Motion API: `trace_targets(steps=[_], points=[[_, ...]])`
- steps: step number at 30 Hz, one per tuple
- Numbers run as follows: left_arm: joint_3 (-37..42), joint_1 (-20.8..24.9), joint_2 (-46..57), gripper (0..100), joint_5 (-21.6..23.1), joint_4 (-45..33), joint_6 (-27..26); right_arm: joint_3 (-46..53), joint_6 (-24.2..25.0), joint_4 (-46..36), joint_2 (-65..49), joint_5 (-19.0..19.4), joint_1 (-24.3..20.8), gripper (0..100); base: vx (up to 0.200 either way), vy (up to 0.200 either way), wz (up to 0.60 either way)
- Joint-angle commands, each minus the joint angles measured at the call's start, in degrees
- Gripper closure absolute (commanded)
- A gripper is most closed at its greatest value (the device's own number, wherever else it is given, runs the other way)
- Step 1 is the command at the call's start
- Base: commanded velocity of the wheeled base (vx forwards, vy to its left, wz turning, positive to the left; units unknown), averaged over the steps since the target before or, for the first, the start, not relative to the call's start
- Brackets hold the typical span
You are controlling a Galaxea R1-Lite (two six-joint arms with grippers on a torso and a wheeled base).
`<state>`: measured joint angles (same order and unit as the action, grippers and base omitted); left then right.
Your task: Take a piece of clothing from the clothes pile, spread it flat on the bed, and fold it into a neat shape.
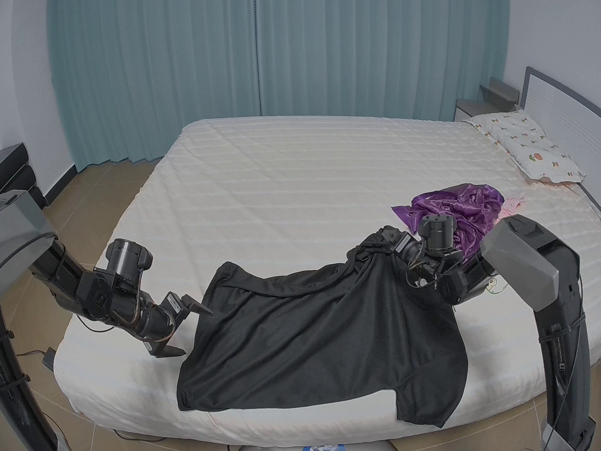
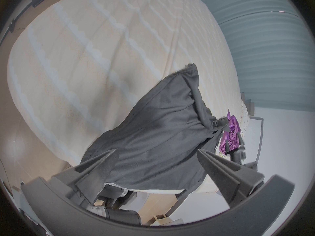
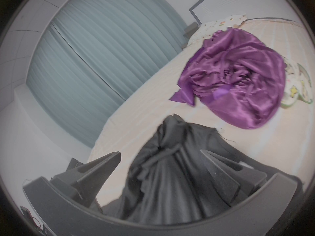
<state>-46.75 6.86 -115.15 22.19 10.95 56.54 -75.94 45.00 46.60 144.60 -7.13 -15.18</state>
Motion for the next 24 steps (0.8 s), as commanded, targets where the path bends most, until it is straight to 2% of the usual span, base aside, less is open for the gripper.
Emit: trace_targets(steps=[1, 10, 17, 18, 21, 24], points=[[-8.6, 0.3, -1.8, 0, -3.6, 0.6, 3.6, 19.7, -0.1, 4.3, -14.5, 1.1, 2.0, 0, 0.000, 0.000, 0.00], [-21.4, 0.4, -9.9, 0, -4.0, -0.1, 3.2, 36.1, -1.6, 11.1, -20.3, 5.2, 3.6, 0, 0.000, 0.000, 0.00], [-28.2, 1.4, -13.9, 0, -4.1, -0.2, 2.3, 42.4, -1.6, 16.4, -20.8, 6.4, 5.1, 0, 0.000, 0.000, 0.00], [-31.9, 1.6, -16.0, 0, -5.0, -0.9, 1.4, 43.7, -1.5, 18.3, -20.4, 6.4, 5.1, 0, 0.000, 0.000, 0.00], [-36.0, 2.0, -18.7, 0, -6.9, -2.0, 0.2, 44.3, -1.5, 20.1, -20.1, 6.5, 5.1, 0, 0.000, 0.000, 0.00], [-42.3, 2.7, -24.5, 0, -10.7, -3.9, -2.6, 44.0, -1.6, 20.8, -19.8, 7.1, 5.0, 0, 0.000, 0.000, 0.00]])
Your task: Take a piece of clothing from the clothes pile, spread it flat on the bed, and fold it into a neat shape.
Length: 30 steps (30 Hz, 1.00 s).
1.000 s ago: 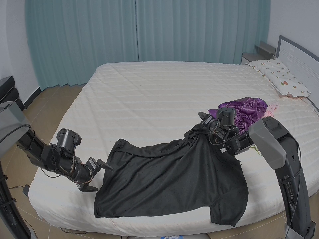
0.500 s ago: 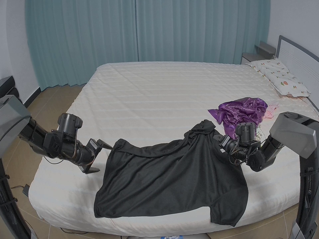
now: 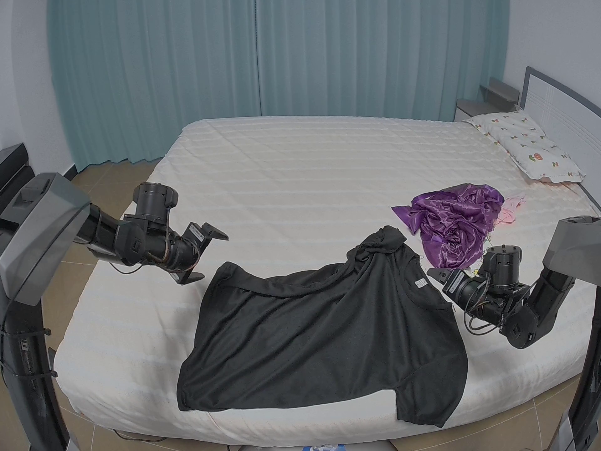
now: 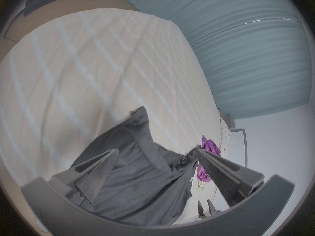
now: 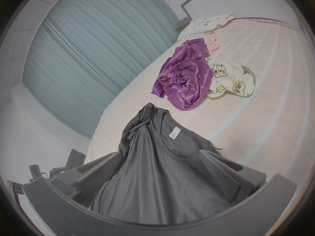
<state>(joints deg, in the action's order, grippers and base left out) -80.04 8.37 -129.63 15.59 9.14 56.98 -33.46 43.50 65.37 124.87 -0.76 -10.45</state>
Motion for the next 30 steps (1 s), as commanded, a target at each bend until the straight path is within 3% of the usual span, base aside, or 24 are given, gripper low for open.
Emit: trace_targets(steps=[1, 5, 20, 21, 30], points=[[-9.6, 1.2, -10.6, 0, -4.5, -2.2, -3.4, 1.5, -0.1, 2.0, 0.0, 1.0, 0.3, 0, 0.000, 0.000, 0.00], [-15.3, 0.9, -16.0, 0, -8.6, -2.6, -7.1, 1.0, -0.2, 2.0, 0.0, 2.9, -0.1, 0, 0.000, 0.000, 0.00], [-24.1, 1.2, -21.5, 0, -11.9, -6.6, -11.6, 0.9, -1.3, 2.2, 1.0, 4.6, -0.2, 0, 0.000, 0.000, 0.00], [-24.3, 1.2, -22.2, 100, -11.9, -6.6, -12.2, 0.8, -1.4, 2.3, 1.4, 4.6, -0.3, 0, 0.000, 0.000, 0.00], [-24.5, -0.4, -22.2, 100, -13.0, -9.1, -12.3, -5.7, -1.5, 1.1, 5.0, 4.6, 0.1, 0, 0.000, 0.000, 0.00]])
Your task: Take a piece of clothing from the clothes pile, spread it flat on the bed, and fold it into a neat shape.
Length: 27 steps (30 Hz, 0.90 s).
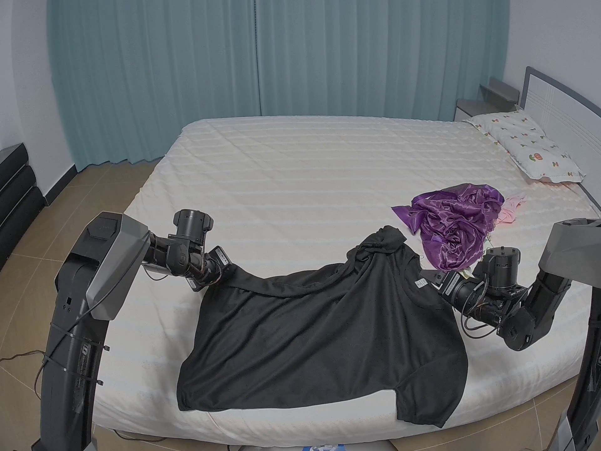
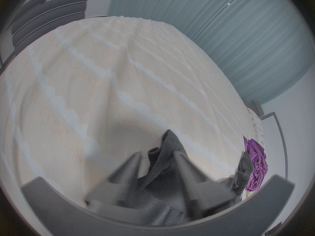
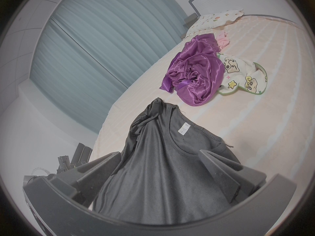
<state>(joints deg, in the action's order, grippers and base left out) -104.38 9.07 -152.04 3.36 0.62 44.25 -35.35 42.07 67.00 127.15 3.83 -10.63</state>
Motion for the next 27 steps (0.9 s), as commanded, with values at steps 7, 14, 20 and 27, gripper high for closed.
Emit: trace_targets(steps=[7, 14, 20, 27], points=[[-0.8, -4.1, 2.5, 100, -5.7, -0.4, 5.2, -14.6, -0.7, -7.9, 6.6, 0.0, 0.8, 0, 0.000, 0.000, 0.00], [-0.2, -7.8, 4.9, 100, -7.4, -0.4, 8.7, -26.3, -2.3, -16.4, 11.5, -0.1, 1.0, 0, 0.000, 0.000, 0.00], [-0.1, -11.1, 6.0, 100, -7.6, -0.5, 9.8, -33.7, -7.9, -20.2, 16.0, -0.7, 0.7, 0, 0.000, 0.000, 0.00], [1.3, -11.3, 6.0, 100, -7.1, -1.0, 9.8, -40.9, -9.5, -20.9, 20.9, -0.8, 0.7, 0, 0.000, 0.000, 0.00]])
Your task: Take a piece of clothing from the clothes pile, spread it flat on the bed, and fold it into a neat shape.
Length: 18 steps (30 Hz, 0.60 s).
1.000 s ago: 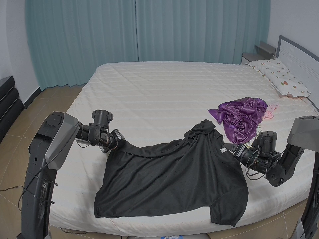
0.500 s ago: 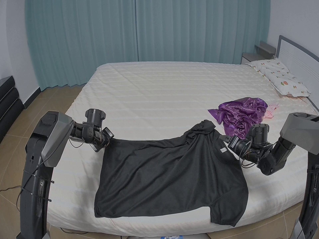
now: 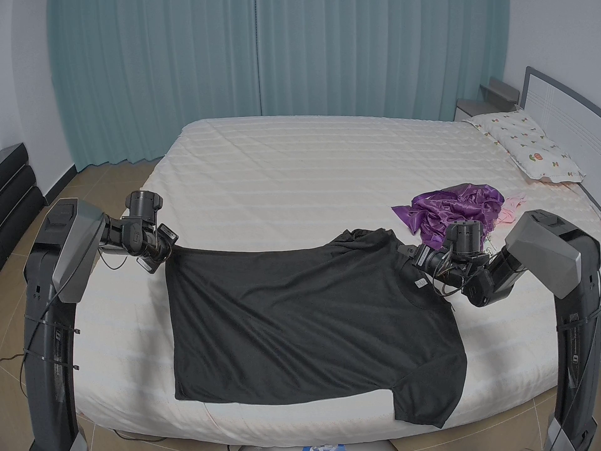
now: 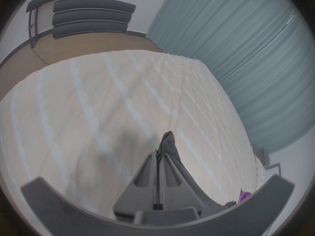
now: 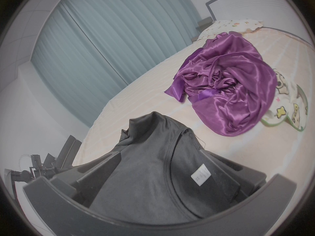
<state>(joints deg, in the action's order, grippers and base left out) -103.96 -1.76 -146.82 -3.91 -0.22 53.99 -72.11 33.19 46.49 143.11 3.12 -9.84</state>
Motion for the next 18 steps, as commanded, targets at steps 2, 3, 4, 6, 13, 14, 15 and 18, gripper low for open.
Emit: trace_targets(steps=[2, 3, 4, 6, 13, 14, 15, 18], points=[[0.8, -0.4, 0.5, 100, 0.1, 0.0, 0.1, -6.4, -1.1, -1.6, 6.0, 0.0, -0.1, 0, 0.000, 0.000, 0.00], [0.8, -0.4, 0.5, 100, 0.2, 0.0, 0.2, -7.5, -1.4, -2.5, 6.5, 0.0, -0.1, 0, 0.000, 0.000, 0.00], [0.8, -0.4, 0.6, 100, 0.2, 0.0, 0.4, -8.4, -1.4, -3.0, 7.0, 0.0, -0.1, 0, 0.000, 0.000, 0.00], [0.9, -0.4, 0.6, 100, 0.2, -0.1, 0.6, -10.2, -1.4, -3.3, 7.9, -0.1, -0.1, 0, 0.000, 0.000, 0.00], [0.9, -0.4, 0.7, 100, 0.1, -0.2, 0.7, -16.1, -1.4, -6.0, 11.8, -0.2, 0.1, 100, 0.000, 0.000, 0.00], [0.9, -0.4, 0.7, 100, 0.1, -0.2, 0.7, -16.1, -1.4, -6.0, 11.8, -0.2, 0.1, 100, 0.000, 0.000, 0.00], [0.9, -0.4, 0.7, 100, 0.0, -0.2, 0.6, -17.4, -1.4, -6.4, 12.4, -1.2, 0.3, 100, 0.000, 0.000, 0.00], [0.8, -0.4, 0.8, 100, 0.0, -0.2, 0.6, -17.4, -1.3, -6.4, 12.4, -1.5, 1.0, 100, 0.000, 0.000, 0.00]])
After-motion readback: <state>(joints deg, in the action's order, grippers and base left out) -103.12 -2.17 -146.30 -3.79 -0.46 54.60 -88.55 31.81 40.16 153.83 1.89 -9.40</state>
